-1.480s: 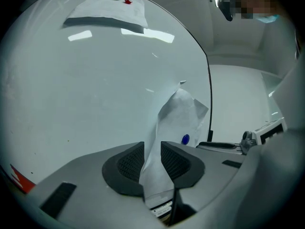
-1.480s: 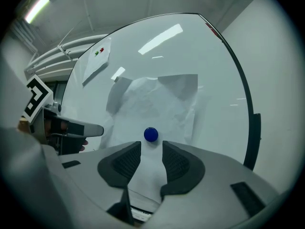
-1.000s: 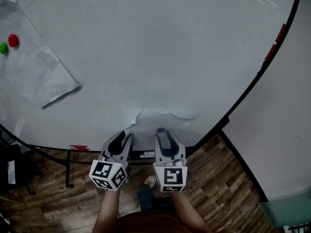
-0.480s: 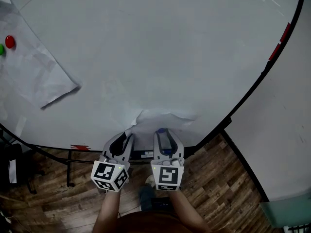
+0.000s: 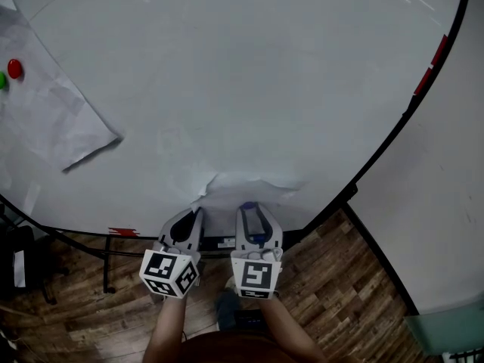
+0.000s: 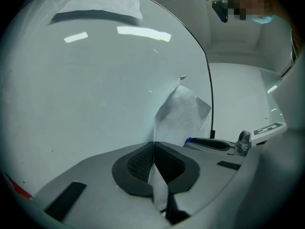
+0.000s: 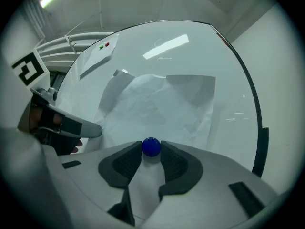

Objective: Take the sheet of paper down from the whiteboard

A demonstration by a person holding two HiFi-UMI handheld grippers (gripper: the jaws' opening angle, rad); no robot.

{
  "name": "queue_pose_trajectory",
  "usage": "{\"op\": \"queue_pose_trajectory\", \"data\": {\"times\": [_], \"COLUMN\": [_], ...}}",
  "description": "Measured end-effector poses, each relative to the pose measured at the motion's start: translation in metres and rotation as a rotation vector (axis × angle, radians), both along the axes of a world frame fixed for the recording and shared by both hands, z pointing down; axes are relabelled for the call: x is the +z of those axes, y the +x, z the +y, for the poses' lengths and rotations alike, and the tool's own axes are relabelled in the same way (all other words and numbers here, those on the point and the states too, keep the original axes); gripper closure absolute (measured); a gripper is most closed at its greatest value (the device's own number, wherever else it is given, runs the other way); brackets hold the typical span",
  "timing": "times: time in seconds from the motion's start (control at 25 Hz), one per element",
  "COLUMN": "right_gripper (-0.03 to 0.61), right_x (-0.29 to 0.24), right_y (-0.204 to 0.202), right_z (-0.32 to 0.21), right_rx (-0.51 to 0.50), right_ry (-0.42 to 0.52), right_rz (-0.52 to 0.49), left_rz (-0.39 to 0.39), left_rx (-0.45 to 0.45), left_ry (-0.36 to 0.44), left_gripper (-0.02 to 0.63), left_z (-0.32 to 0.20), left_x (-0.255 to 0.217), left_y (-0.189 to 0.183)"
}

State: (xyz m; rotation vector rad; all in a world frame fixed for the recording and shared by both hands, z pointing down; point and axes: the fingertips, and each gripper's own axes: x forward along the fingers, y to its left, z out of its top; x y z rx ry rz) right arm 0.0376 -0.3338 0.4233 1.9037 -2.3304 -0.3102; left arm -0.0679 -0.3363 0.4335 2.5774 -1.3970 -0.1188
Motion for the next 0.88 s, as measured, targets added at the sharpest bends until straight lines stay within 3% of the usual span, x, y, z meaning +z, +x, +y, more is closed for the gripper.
{"op": "queue_pose_trajectory", "data": {"times": [0.88], "right_gripper": [0.443], "right_x": [-0.0073], "right_y": [0.0003], "right_z": [0.0067], "right_rx": [-0.054], "right_ry": [0.0], "right_rz": [0.002], "left_rz": [0.069], "left_rx": [-0.023], "left_ry": [-0.043], "left_gripper": [0.589], "left_z": [-0.0027], "left_x": [0.0009], "left_y": [-0.001]}}
